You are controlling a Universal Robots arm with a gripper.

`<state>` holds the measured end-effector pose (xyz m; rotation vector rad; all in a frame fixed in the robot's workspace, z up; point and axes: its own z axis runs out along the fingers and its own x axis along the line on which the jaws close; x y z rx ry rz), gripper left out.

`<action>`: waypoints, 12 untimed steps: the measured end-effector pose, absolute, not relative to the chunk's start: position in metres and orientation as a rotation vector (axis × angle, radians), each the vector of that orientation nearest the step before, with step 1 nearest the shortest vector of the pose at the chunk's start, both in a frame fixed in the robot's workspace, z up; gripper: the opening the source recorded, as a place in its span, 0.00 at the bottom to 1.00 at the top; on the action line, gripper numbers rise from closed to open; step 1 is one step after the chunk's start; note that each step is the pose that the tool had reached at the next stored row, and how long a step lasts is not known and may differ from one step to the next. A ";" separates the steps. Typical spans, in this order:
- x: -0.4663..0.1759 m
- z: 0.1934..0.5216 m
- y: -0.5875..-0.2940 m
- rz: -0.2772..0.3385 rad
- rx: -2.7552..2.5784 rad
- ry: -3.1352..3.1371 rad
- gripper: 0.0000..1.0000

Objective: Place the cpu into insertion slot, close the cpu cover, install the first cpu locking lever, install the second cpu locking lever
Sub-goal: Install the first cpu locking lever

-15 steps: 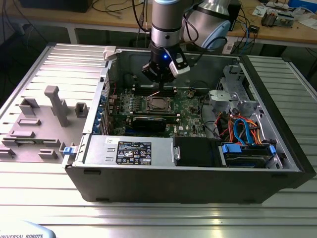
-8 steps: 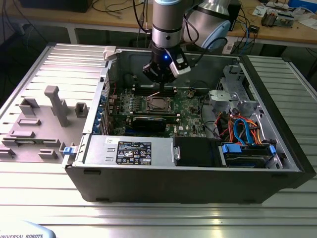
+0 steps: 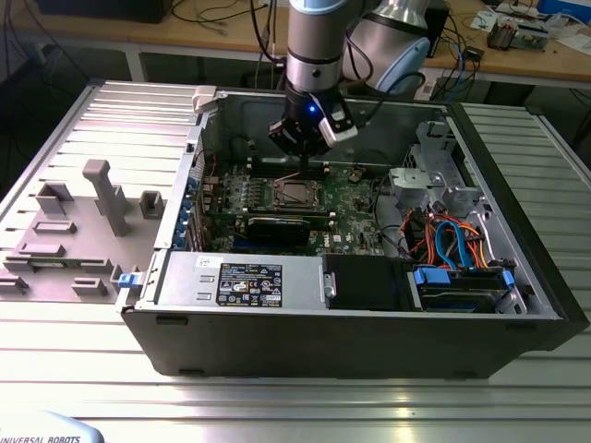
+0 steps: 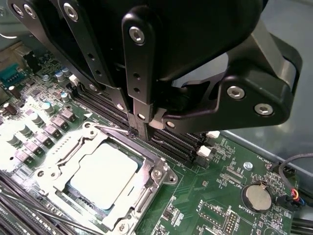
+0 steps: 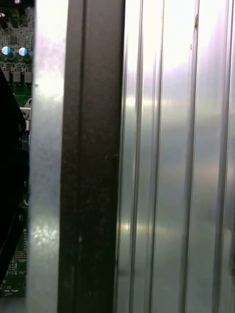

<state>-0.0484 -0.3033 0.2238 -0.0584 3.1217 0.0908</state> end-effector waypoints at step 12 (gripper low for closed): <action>-0.046 0.215 -0.303 0.091 -0.041 3.122 0.11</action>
